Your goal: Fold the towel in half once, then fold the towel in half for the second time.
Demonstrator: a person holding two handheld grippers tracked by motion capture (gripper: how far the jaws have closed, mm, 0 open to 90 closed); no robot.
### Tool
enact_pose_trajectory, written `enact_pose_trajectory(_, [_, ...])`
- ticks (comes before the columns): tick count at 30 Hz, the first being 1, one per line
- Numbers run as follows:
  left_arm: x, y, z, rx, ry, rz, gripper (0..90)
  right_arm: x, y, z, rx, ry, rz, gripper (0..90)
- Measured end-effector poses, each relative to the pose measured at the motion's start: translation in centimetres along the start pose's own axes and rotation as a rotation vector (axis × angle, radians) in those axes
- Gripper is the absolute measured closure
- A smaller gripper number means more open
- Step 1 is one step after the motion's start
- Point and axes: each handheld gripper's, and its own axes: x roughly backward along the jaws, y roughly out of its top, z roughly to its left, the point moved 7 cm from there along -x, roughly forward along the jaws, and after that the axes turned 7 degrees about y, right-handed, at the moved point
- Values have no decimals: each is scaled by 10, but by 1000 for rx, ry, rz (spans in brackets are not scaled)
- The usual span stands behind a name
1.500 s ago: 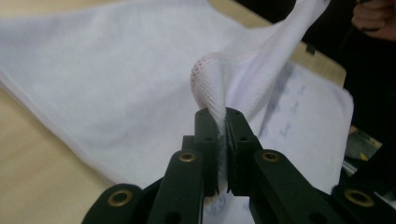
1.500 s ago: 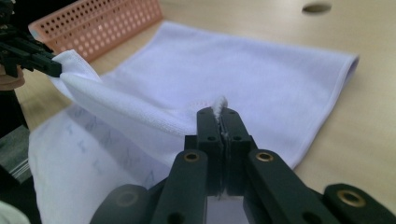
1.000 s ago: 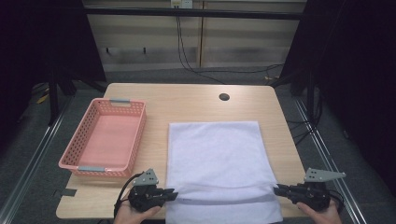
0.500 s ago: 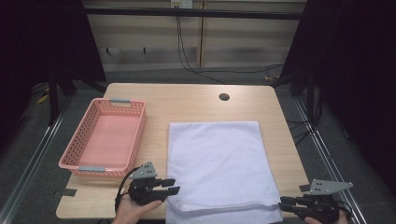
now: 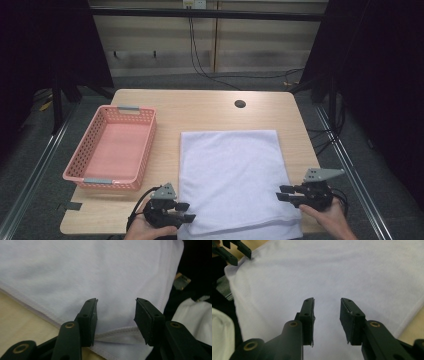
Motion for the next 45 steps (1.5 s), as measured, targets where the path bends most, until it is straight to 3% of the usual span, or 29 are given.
enact_pose_trajectory(3, [-3, 11, 11, 14, 16, -19, 555, -9, 9, -6, 4, -3, -4, 635])
enact_pose_trajectory(4, [-10, 23, 24, 3, 61, -26, 562, -17, 16, -14, 2, -10, -5, 635])
enact_pose_trajectory(5, [-10, 23, 24, 3, 61, -26, 574, -17, 16, -14, 2, -10, -5, 635])
enact_pose_trajectory(6, [-18, 34, 37, 35, 75, -35, 581, -26, 22, -21, -8, -4, -1, 633])
enact_pose_trajectory(9, [-28, 45, 53, 52, 117, -44, 596, -39, 27, -30, -14, -22, 22, 629])
enact_pose_trajectory(11, [-30, 48, 56, 50, 127, -45, 584, -43, 29, -34, -14, -31, 25, 625])
enact_pose_trajectory(13, [-37, 53, 66, 53, 166, -48, 575, -53, 29, -45, -17, -66, 54, 607])
enact_pose_trajectory(17, [-42, 54, 75, 43, 206, -27, 549, -59, 31, -51, -20, -86, 53, 585])
enact_pose_trajectory(18, [-43, 53, 81, 66, 216, -33, 546, -61, 29, -55, -22, -107, 65, 572])
enact_pose_trajectory(21, [-44, 53, 82, 48, 208, -37, 540, -63, 22, -53, -20, -122, 85, 552])
enact_pose_trajectory(24, [-45, 52, 81, 41, 204, -44, 502, -59, 19, -48, -76, -98, 91, 556])
enact_pose_trajectory(29, [-45, 50, 78, 10, 229, -40, 534, -54, 9, -36, -47, -109, 99, 559])
enact_pose_trajectory(33, [-42, 46, 74, 18, 196, -39, 586, -52, 5, -30, -35, -117, 107, 560])
enact_pose_trajectory(38, [-35, 34, 58, 2, 176, -23, 590, -47, 0, -26, -40, -102, 105, 563])
enact_pose_trajectory(41, [-32, 31, 48, 34, 163, 4, 590, -44, -4, -22, -47, -97, 100, 565])
enact_pose_trajectory(43, [-32, 28, 39, -23, 176, 18, 589, -42, -8, -17, -49, -94, 100, 565])
enact_pose_trajectory(45, [-31, 26, 35, -10, 164, 16, 587, -40, -11, -12, -44, -85, 107, 564])
